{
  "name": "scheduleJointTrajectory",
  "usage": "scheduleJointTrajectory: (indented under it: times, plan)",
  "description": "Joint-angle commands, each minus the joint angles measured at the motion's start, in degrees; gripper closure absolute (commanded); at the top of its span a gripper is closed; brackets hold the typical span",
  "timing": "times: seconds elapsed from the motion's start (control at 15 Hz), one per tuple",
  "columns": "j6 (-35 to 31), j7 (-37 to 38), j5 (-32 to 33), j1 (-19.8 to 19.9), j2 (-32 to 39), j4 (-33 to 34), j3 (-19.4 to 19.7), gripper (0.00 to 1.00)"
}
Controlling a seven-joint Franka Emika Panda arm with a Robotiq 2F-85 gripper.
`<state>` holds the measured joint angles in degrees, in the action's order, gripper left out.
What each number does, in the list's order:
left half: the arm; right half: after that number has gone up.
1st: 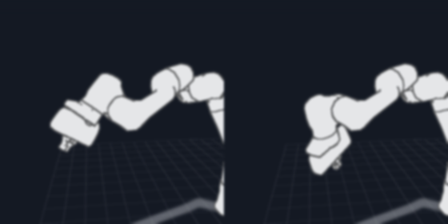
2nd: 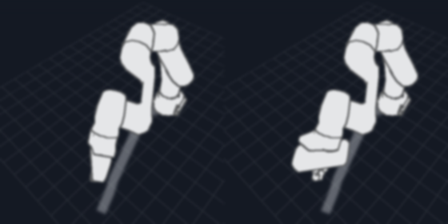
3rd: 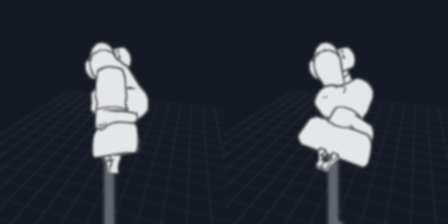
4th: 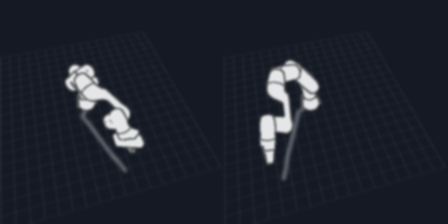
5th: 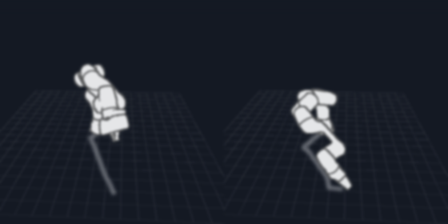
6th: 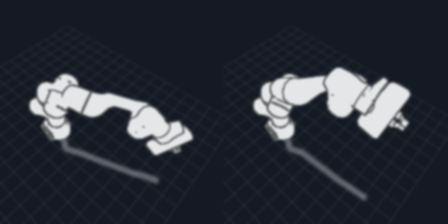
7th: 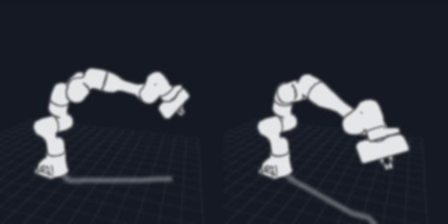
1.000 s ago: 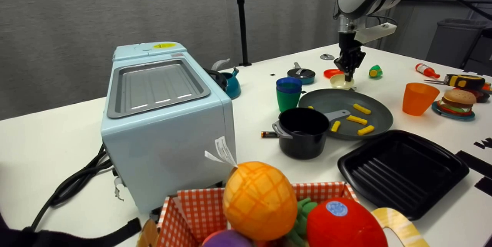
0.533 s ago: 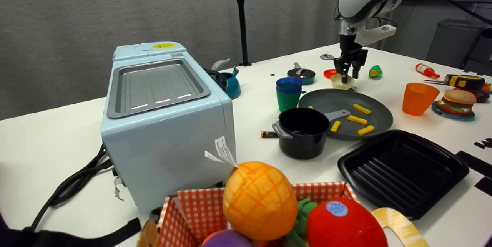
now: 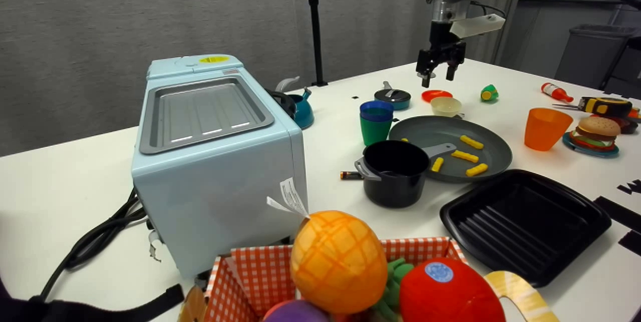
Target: Pour the things in the white bowl onto the plate
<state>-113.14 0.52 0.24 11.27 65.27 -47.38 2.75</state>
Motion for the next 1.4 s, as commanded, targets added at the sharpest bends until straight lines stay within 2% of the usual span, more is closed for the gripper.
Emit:
scheduleJointTrajectory:
  times: [0.0,0.33,0.73,1.0,1.07,1.33]
  plan:
    - [-0.5,-2.9,-2.7,0.7,-3.6,0.2,-3.6,0.00]
    - [-0.4,-8.5,-4.0,1.1,-9.4,-3.1,-8.5,0.00]
    - [1.1,-17.2,-5.5,2.6,-17.3,-11.9,-13.5,0.00]
    - [1.7,-19.9,-4.8,4.3,-23.6,-21.1,-13.9,0.00]
    - [1.6,-21.4,-6.6,3.4,-25.4,-23.4,-11.4,0.00]
    - [0.4,-24.7,-7.5,4.4,-32.3,-33.9,-9.5,0.00]
